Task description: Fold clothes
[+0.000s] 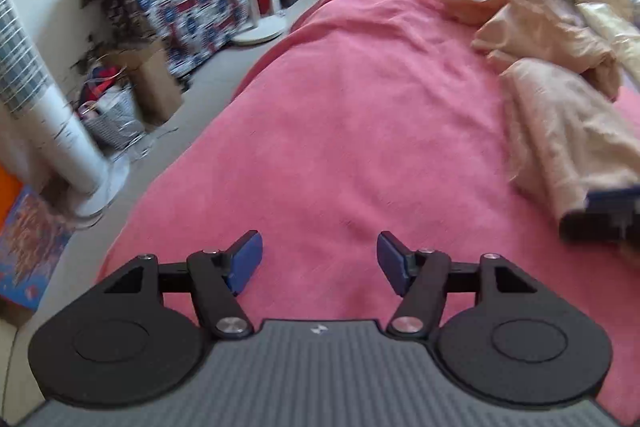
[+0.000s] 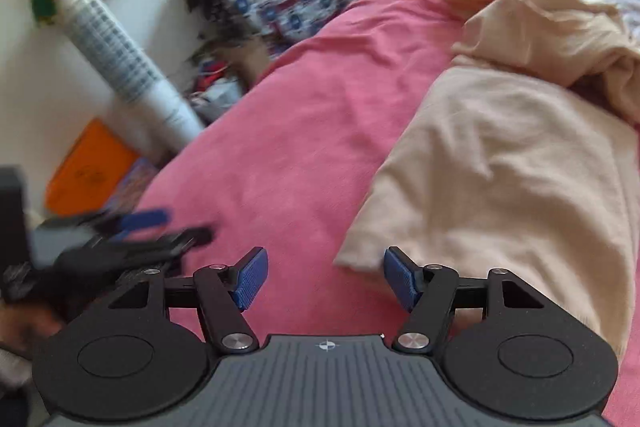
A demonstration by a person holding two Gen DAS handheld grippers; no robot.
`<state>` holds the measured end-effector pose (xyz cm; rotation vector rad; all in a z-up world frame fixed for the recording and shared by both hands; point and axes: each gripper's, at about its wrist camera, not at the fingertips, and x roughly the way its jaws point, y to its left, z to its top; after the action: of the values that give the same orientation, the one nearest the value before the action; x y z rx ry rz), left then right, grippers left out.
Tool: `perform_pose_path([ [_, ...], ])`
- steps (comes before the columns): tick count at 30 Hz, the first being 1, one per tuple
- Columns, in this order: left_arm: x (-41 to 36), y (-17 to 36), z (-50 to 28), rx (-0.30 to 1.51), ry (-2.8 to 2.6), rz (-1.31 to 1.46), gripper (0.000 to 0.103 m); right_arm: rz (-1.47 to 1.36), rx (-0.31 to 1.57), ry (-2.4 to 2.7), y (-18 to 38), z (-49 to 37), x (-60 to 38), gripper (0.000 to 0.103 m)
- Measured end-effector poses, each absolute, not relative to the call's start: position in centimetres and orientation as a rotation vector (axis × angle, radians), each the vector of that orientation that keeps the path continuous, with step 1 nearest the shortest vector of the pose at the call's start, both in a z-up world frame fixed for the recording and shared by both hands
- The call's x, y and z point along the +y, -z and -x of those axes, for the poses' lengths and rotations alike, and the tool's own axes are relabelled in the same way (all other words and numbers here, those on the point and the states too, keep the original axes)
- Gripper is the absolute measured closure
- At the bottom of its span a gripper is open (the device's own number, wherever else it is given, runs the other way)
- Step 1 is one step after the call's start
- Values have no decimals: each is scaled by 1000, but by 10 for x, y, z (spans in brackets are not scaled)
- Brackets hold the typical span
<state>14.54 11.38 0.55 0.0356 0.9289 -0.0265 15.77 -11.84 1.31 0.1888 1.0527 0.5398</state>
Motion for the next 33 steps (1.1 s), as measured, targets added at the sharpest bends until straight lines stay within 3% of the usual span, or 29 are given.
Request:
perform_pose_path([
  [3, 83, -16, -157, 867, 167, -71, 38, -182, 981, -406, -27, -143, -149, 39],
  [8, 19, -18, -172, 800, 385, -154, 33, 70, 898, -184, -29, -145, -179, 39],
  [11, -10, 8, -181, 855, 349, -295, 31, 97, 989, -157, -2, -152, -185, 39],
  [15, -1, 20, -190, 908, 271, -270, 24, 55, 1206, -298, 29, -133, -184, 42],
  [18, 8, 14, -191, 912, 241, -308, 24, 8, 1224, -362, 21, -108, -194, 42],
  [21, 15, 11, -193, 919, 164, -397, 26, 58, 1120, -296, 3, -94, -206, 42],
  [26, 33, -9, -195, 916, 168, -309, 38, 478, 846, -304, 4, -79, -171, 42],
  [27, 33, -19, -191, 891, 220, -268, 38, 544, 829, -322, 10, -78, -163, 45],
  [30, 15, -41, -180, 823, 430, -221, 34, 562, 852, -343, 22, -82, -155, 78],
  [33, -12, -32, -176, 813, 551, -239, 33, 582, 851, -353, 29, -76, -152, 81],
])
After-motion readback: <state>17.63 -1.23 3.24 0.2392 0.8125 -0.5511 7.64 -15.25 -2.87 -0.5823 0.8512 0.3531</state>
